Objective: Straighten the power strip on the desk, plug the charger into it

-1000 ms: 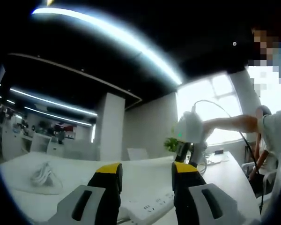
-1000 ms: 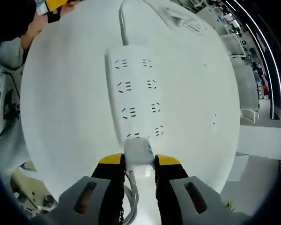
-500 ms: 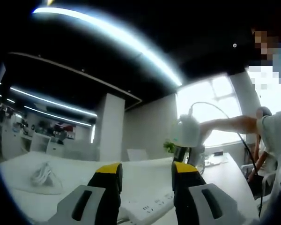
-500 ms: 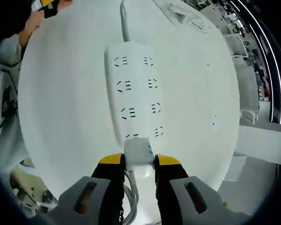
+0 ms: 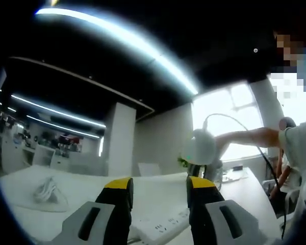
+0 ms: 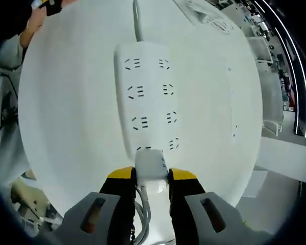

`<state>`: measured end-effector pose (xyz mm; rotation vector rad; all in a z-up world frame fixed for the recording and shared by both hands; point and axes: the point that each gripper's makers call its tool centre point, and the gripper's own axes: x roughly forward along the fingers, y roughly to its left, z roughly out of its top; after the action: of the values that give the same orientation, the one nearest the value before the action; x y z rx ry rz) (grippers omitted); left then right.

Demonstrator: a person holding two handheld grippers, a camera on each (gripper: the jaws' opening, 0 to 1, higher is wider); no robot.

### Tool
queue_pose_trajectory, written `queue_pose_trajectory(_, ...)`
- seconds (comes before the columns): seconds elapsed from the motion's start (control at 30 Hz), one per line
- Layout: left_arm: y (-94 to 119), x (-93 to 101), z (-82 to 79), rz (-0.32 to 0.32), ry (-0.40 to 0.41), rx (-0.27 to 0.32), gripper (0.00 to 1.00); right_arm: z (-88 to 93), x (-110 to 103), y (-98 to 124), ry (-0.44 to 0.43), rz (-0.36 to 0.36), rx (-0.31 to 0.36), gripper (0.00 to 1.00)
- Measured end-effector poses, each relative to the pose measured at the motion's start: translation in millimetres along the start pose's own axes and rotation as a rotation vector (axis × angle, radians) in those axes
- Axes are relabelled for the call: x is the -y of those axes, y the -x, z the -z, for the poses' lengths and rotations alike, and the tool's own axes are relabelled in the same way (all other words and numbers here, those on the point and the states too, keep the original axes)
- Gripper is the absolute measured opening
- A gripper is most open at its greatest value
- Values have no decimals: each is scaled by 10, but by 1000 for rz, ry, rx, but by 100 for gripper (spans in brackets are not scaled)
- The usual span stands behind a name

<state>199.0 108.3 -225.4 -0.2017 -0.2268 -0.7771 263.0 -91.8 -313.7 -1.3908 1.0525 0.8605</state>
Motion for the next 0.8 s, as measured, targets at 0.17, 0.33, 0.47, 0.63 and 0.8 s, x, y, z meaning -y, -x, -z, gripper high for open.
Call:
queue_pose_trajectory(0.17, 2, 1, -7, 1, 2, 3, 43, 14, -45, -18, 7, -3, -9, 23)
queue_pose_trajectory(0.33, 3, 1, 3, 2, 3, -2, 43, 9, -80, -29, 12, -1, -10, 23)
queue_pose_trajectory(0.47, 7, 0, 9, 0, 3, -1, 43, 8, -86, -42, 19, -2, -18, 23)
queue_pose_trajectory(0.63, 15, -13, 9, -2, 4, -1, 43, 21, -89, -63, 27, -6, -34, 23)
queue_pose_trajectory(0.8, 18, -16, 10, -2, 4, -1, 43, 5, -83, -82, 36, -7, -50, 23)
